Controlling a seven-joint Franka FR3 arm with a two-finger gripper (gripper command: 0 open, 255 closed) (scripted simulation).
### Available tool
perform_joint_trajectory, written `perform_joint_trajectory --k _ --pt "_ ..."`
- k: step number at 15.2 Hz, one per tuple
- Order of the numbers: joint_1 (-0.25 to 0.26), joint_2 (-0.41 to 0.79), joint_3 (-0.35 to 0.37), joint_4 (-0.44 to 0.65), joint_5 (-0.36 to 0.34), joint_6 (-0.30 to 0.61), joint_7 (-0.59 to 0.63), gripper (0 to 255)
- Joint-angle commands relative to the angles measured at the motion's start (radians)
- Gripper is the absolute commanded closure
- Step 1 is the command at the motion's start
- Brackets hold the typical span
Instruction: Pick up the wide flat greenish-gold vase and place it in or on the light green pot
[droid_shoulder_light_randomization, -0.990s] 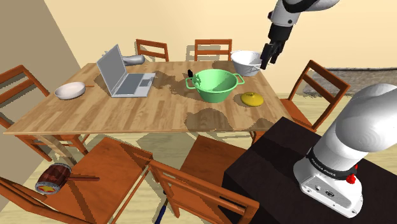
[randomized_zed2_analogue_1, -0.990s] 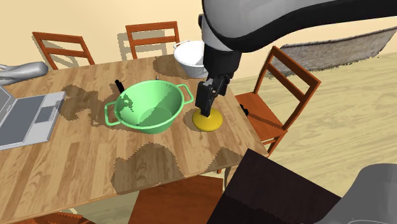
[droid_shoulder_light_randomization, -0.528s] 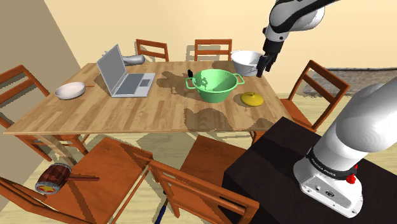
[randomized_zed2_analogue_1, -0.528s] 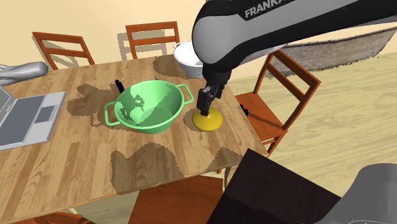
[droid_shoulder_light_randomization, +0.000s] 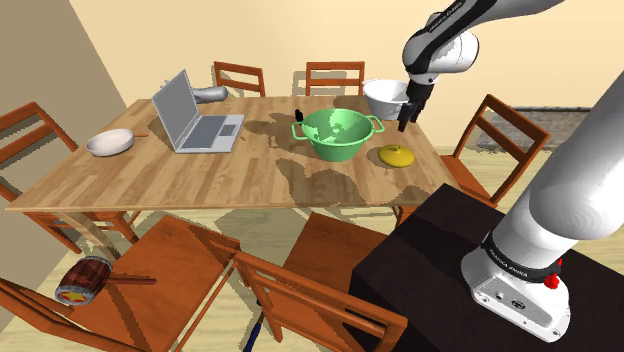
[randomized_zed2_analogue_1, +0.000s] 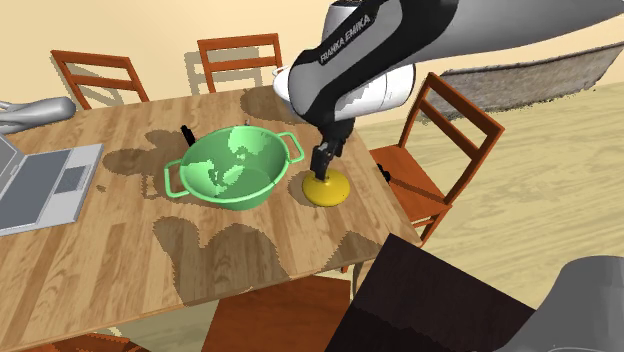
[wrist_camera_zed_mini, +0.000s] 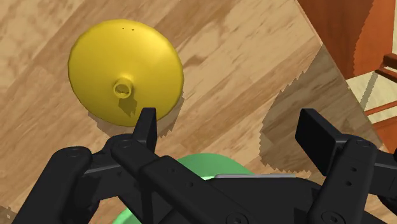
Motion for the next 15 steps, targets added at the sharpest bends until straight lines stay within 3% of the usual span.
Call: perform_joint_trajectory --k 1,8,11,15 --pt "-0.005 0.09 -0.011 0.04 0.071 0.036 -0.077 0" --pt "-0.108 0.398 0.05 0.231 0.308 0.098 -0.306 0" --pt "-0.17 0.519 0.093 0.331 0.368 0.108 -0.368 0" --pt "-0.19 0.565 0.117 0.349 0.396 0.134 -0.388 0"
